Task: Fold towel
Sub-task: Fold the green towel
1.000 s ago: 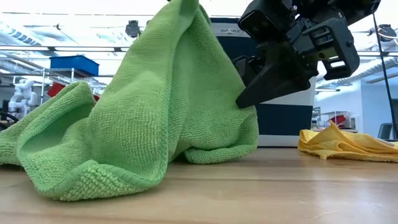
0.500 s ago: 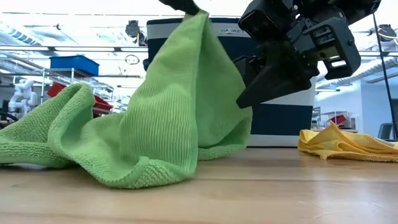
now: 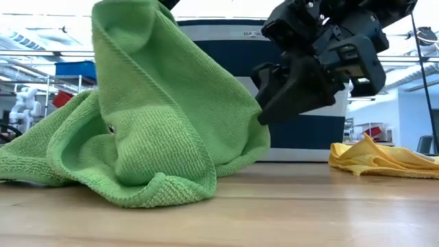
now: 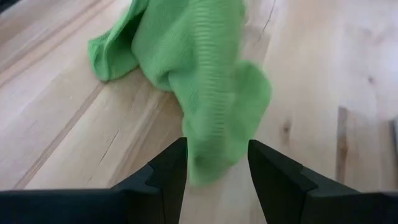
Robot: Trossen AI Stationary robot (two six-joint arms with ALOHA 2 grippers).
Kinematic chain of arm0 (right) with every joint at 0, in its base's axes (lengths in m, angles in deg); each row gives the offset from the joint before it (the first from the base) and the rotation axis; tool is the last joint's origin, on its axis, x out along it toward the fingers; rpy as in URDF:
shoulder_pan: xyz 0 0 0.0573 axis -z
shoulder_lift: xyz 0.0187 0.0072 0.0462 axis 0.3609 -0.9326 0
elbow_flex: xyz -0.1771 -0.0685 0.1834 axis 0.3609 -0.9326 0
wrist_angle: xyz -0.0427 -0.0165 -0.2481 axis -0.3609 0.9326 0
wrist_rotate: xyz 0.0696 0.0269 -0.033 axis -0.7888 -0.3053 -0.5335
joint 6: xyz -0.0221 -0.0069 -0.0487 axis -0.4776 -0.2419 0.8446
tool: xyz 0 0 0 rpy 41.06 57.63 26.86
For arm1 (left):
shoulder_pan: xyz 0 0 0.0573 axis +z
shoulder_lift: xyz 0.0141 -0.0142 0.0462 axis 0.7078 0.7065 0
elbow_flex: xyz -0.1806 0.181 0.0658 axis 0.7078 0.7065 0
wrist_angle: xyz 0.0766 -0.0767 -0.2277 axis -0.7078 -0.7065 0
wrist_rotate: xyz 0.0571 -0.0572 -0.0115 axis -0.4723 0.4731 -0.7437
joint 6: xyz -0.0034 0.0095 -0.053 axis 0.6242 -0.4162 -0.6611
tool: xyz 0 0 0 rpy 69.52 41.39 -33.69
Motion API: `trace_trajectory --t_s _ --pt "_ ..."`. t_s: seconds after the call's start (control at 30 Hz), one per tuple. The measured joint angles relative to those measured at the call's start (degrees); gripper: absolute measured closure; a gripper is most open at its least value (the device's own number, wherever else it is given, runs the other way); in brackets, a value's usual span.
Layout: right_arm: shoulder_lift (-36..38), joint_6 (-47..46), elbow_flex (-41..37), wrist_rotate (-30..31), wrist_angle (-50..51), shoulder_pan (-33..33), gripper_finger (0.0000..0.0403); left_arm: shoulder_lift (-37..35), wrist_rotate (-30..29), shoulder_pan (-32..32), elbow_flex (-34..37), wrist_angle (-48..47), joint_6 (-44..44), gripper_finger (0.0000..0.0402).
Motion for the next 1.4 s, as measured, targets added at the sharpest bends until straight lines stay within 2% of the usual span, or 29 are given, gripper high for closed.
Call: trace_trajectory --t_s 0.2,0.47,0.53,0.63,0.83,1.17,1.4 --pt "0.0 1.4 0.0 0.0 -2.1 1.2 0.0245 0.0 0.0 -3.7 0.0 0.2 -1.5 0.0394" --pt "0.0 3.5 0.0 -0.2 -12.9 2.6 0.0245 0.0 0.0 -5.0 0.0 0.9 -2.2 0.0394" --pt "0.0 3.5 0.0 -2.6 -14.1 2.9 0.0245 0.0 -0.4 -5.0 0.0 0.9 -2.5 0.0394" --pt "0.0 3.0 0.0 -5.8 -13.4 3.3 0.0245 0.0 -2.5 -4.8 0.0 0.9 -2.5 0.0394" --pt "0.0 1.1 0.0 -6.3 -7.8 3.3 0.0245 0.0 -6.3 -4.4 0.0 0.9 -1.4 0.0394" --pt "0.0 -1.7 0.0 -10.7 -7.1 2.1 0.0245 0.1 -6.9 -2.0 0.0 0.1 -1.8 0.0394" --pt "0.0 -2.0 0.0 -8.8 -4.2 0.6 0.0245 0.1 -6.9 -2.0 0.0 0.1 -1.4 0.0394"
